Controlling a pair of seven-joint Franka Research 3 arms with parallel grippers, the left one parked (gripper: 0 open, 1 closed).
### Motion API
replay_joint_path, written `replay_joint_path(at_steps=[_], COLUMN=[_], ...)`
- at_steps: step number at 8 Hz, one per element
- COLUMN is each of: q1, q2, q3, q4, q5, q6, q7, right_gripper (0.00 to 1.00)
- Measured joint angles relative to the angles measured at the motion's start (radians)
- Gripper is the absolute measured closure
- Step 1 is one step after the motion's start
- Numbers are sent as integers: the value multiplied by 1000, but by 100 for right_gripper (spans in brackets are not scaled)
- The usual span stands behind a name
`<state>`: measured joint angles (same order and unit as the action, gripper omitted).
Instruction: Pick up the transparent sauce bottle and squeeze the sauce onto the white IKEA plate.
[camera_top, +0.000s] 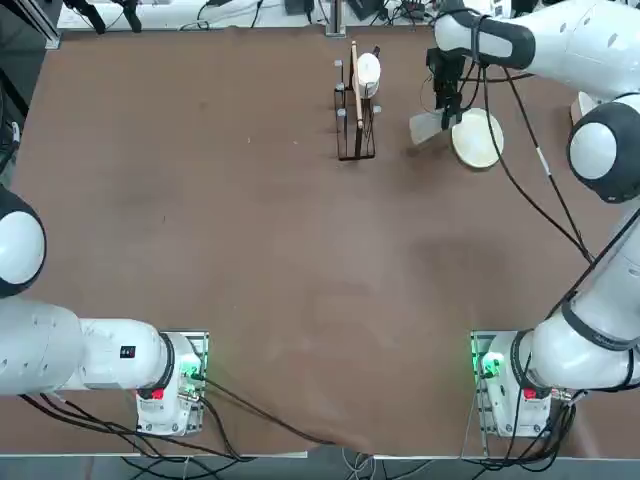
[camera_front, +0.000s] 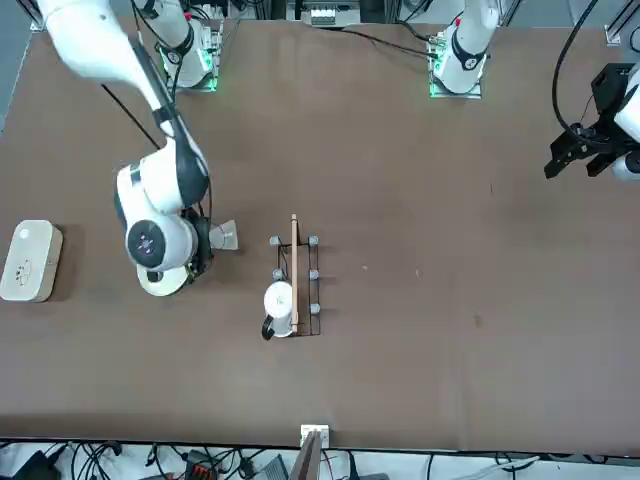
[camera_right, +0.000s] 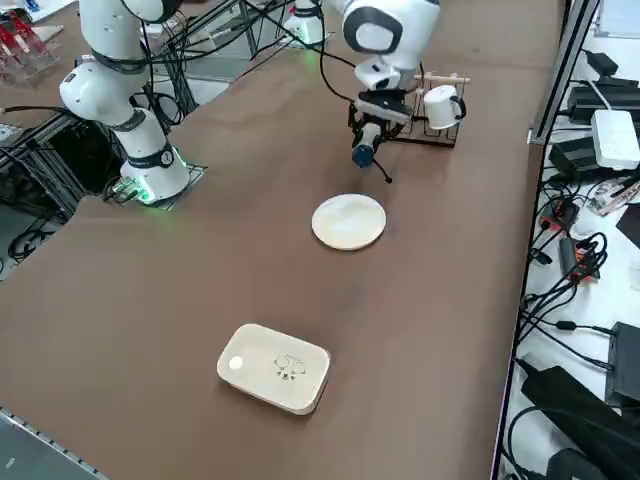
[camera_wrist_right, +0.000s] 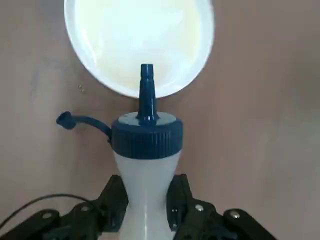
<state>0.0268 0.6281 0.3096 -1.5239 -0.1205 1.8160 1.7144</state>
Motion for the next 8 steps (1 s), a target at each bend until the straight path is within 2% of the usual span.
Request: replay_joint_path(at_steps=[2,5,8], q1=[-37,-119,-182], q2=[16,16,17], q3=[-1,-3,-3], q4=[-10,-38,-106], q5=[92,283,357], q6=[45,102,144], q7=[-106,-241,-333], right_gripper=[56,56,56])
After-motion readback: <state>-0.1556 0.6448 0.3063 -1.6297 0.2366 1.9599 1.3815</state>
